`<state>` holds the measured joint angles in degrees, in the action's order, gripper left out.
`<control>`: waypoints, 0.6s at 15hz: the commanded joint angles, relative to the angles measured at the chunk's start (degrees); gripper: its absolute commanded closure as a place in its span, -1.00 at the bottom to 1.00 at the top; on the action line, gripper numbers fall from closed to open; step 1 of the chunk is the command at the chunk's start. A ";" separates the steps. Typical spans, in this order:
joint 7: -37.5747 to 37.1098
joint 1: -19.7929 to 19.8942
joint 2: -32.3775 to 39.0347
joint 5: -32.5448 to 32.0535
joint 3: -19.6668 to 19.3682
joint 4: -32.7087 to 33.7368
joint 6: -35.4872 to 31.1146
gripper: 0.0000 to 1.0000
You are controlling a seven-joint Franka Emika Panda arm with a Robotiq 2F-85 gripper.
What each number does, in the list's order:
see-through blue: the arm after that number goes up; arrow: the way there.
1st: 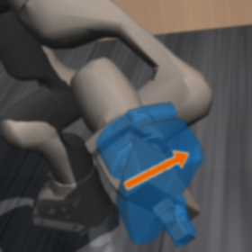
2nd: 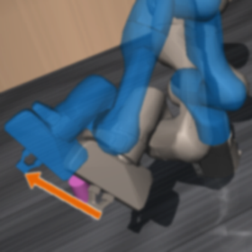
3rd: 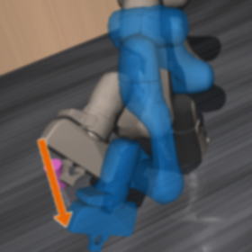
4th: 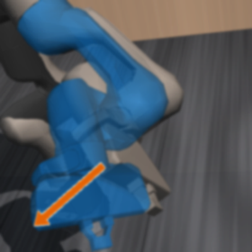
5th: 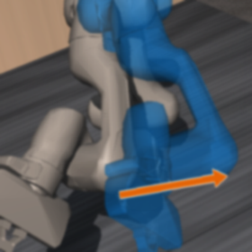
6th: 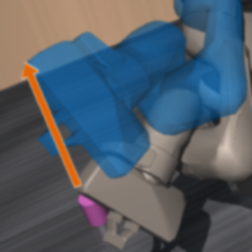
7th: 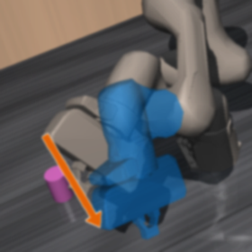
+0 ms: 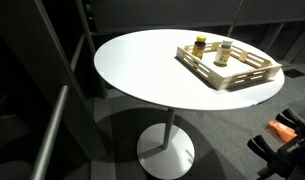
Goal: Remove the cap from the white bottle
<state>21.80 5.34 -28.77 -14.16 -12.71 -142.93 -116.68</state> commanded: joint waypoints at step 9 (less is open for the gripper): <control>-1.10 -2.94 17.33 6.96 3.63 14.27 -2.15 -1.00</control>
<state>21.48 2.76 -16.67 -9.56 -9.94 -133.29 -118.51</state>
